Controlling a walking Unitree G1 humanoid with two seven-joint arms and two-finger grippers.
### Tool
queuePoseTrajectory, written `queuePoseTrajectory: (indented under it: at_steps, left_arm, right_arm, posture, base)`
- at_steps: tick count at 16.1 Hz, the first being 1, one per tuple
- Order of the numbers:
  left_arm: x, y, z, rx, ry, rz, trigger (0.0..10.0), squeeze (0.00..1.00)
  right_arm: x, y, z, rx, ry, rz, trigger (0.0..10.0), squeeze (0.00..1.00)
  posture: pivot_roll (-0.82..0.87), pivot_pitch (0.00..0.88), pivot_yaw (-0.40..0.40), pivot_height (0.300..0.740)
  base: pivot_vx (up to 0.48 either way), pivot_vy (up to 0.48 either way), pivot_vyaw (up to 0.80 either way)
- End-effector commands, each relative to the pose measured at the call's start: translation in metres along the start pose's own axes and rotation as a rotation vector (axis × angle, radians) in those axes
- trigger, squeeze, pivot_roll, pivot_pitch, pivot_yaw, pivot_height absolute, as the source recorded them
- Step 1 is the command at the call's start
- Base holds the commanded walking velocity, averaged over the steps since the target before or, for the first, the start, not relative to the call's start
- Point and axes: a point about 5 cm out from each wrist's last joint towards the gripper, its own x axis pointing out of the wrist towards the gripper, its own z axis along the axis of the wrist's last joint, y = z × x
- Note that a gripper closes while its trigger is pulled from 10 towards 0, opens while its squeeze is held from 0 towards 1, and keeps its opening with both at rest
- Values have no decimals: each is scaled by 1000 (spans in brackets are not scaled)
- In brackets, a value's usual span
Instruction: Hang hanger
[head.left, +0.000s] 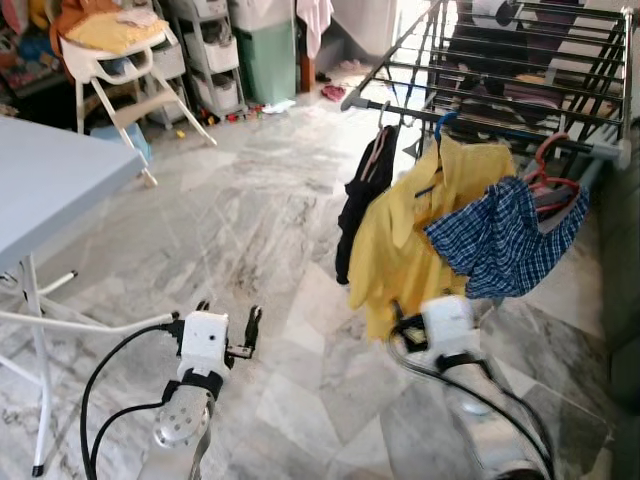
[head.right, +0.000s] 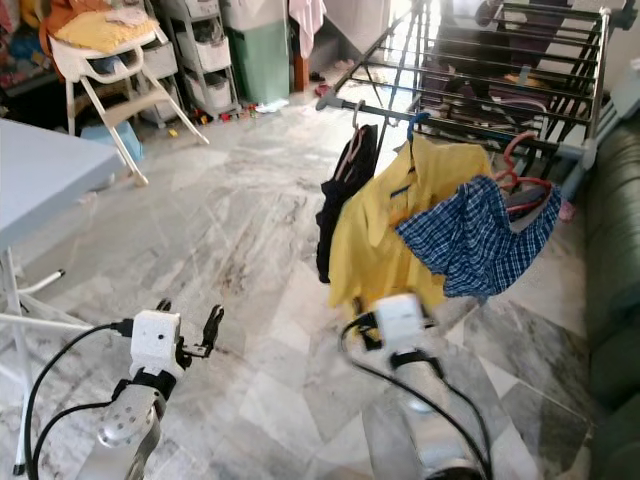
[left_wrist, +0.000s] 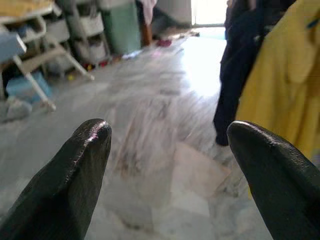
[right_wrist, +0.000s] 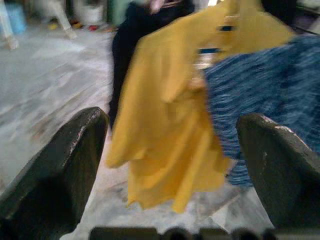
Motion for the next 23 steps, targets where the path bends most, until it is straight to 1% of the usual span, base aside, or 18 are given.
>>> queuePoseTrajectory:
  at_steps: [1, 2, 3, 4, 5, 6, 7, 8, 10, 11, 12, 14, 15, 16, 17, 19, 21, 23]
  left_arm:
    - [0, 2, 8, 24, -42, -2, 10000, 0]
    - [-3, 7, 14, 3, -58, 38, 10000, 0]
    - [-8, 24, 29, -68, -90, 118, 10000, 0]
    - [-17, 28, 24, -50, -69, 114, 10000, 0]
    - [-22, 30, 19, -38, -59, 101, 10000, 0]
    - [-27, 30, 13, -45, -33, 98, 10000, 0]
    - [-36, 30, 5, -39, 8, 83, 10000, 0]
    - [-40, 27, 0, -13, 28, 38, 10000, 0]
    - [-38, 23, 2, -22, 43, 1, 10000, 0]
    - [-34, 19, 4, -34, 35, -15, 10000, 0]
    - [-33, 17, 4, -33, 34, -13, 10000, 0]
    - [-28, 13, 8, -26, 17, -10, 10000, 0]
    - [-27, 13, 10, -37, 5, 7, 10000, 75]
    - [-23, 15, 14, -51, -15, 37, 10000, 1000]
    - [-22, 19, 15, -45, -23, 64, 10000, 1000]
    - [-20, 22, 16, -48, -28, 70, 10000, 1000]
    - [-15, 26, 23, -43, -61, 103, 10000, 1000]
    - [-6, 35, 30, -33, -82, 168, 10000, 1000]
  right_arm:
    - [0, -3, 6, 19, -22, -16, 10000, 0]
    - [-5, -7, 6, 26, -23, -13, 10000, 0]
    - [-14, -21, 16, 23, -54, -24, 10000, 0]
    - [-24, -33, 18, 10, -50, -65, 10000, 0]
    - [-28, -36, 15, -5, -35, -84, 10000, 0]
    - [-32, -36, 13, -16, -20, -74, 10000, 0]
    - [-40, -34, 10, -43, 0, -44, 10000, 0]
    - [-44, -30, 9, -21, -5, -10, 10000, 0]
    - [-43, -36, 13, -17, 4, -38, 10000, 0]
    - [-41, -35, 14, 54, 31, -37, 10000, 0]
    - [-41, -35, 15, 67, 32, -38, 10000, 0]
    - [-38, -33, 20, 43, 4, -58, 10000, 0]
    - [-37, -33, 21, 40, -2, -58, 10000, 0]
    - [-36, -32, 22, 50, -12, -58, 10000, 1000]
    - [-35, -31, 25, 61, -25, -53, 10000, 1000]
    - [-31, -32, 32, 34, -48, -63, 10000, 1000]
    - [-29, -37, 33, 23, -55, -96, 10000, 1000]
    - [-27, -41, 35, 18, -60, -114, 10000, 1000]
  posture:
    - [-16, 0, -5, 740]
    - [-16, 0, -8, 740]
    - [-44, 0, 8, 740]
    - [-45, 0, 3, 740]
    - [-49, 0, 2, 740]
    - [-53, 0, 3, 740]
    - [-70, 0, 3, 740]
    - [-78, 0, 6, 740]
    - [-84, 0, 12, 740]
    - [-92, 0, 22, 740]
    - [-93, 0, 24, 740]
    - [-94, 0, 36, 740]
    - [-93, 0, 39, 740]
    - [-90, 0, 38, 740]
    - [-90, 0, 38, 740]
    - [-82, 0, 34, 740]
    - [-76, 0, 30, 740]
    - [-75, 0, 27, 740]
  base:
    - [0, 0, 0]
    - [0, 0, 0]
    - [0, 0, 0]
    - [0, 0, 0]
    - [0, 0, 0]
    - [0, 0, 0]
    - [0, 0, 0]
    - [0, 0, 0]
    - [0, 0, 0]
    - [0, 0, 0]
    - [0, 0, 0]
    - [0, 0, 0]
    - [0, 0, 0]
    - [0, 0, 0]
    - [0, 0, 0]
    - [0, 0, 0]
    - [0, 0, 0]
    - [0, 0, 0]
